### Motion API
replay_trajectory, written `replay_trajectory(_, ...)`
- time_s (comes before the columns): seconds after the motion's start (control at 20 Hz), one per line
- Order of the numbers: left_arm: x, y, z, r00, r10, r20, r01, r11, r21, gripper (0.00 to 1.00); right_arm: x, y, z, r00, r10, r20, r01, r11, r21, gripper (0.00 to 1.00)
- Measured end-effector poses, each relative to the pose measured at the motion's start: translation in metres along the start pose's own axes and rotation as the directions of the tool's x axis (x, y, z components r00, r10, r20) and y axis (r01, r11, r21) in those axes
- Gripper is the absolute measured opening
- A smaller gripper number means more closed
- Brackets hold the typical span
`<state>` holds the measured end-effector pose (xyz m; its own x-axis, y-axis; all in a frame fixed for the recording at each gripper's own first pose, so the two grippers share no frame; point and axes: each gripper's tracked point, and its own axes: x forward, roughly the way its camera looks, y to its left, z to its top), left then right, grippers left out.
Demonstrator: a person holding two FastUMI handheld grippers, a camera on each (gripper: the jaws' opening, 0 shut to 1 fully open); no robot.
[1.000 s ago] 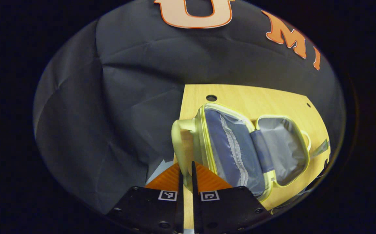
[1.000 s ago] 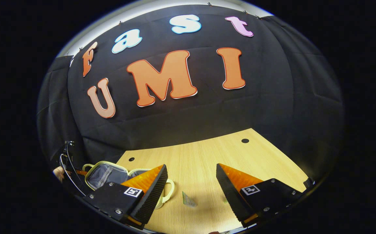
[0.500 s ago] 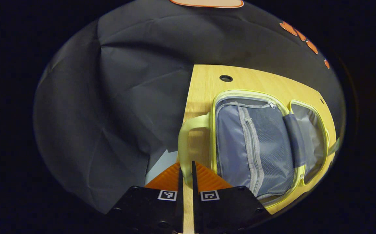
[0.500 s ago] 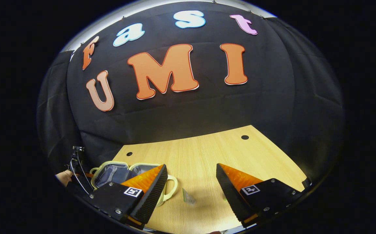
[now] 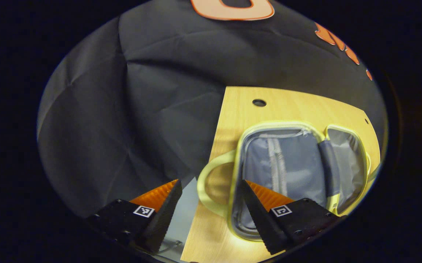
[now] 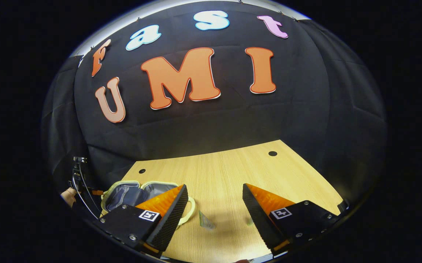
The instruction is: First open the suitcase, pack the skin care products into it, and then close the suitcase.
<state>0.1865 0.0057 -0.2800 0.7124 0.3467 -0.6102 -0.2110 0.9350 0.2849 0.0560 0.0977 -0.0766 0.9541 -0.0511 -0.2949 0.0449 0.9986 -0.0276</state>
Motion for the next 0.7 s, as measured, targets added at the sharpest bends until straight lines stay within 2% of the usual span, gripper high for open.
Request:
replay_trajectory(0.15,-0.051,-0.029,0.043,0.993,-0.014,0.115,0.01,0.999,0.037,0.99,0.007,-0.002,0.004,0.999,0.022,0.028,-0.021,0.999,-0.038,0.95)
replay_trajectory(0.2,-0.072,-0.042,0.053,0.988,-0.015,0.157,0.008,0.999,0.04,0.95,0.012,-0.007,0.004,0.999,0.018,0.039,-0.016,0.998,-0.058,0.95)
replay_trajectory(0.25,-0.09,-0.064,0.063,0.98,-0.033,0.196,0.025,0.999,0.047,0.99,0.017,-0.014,0.0,0.999,0.012,0.038,-0.009,0.997,-0.075,0.95)
replay_trajectory(0.4,-0.123,-0.155,0.081,0.95,-0.112,0.293,0.087,0.992,0.096,0.98,0.027,-0.027,-0.002,0.999,0.026,0.04,-0.022,0.994,-0.105,0.95)
replay_trajectory(0.5,-0.149,-0.217,0.093,0.926,-0.152,0.346,0.115,0.985,0.127,0.98,0.034,-0.048,-0.001,0.999,-0.001,0.047,0.008,0.99,-0.141,0.95)
replay_trajectory(0.6,-0.174,-0.274,0.101,0.899,-0.175,0.4,0.145,0.984,0.106,0.98,0.042,-0.071,0.0,0.998,-0.029,0.047,0.038,0.982,-0.185,0.95)
replay_trajectory(0.7,-0.197,-0.337,0.107,0.863,-0.224,0.453,0.212,0.974,0.078,0.98,0.044,-0.083,-0.001,0.999,0.0,0.032,0.006,0.981,-0.194,0.95)
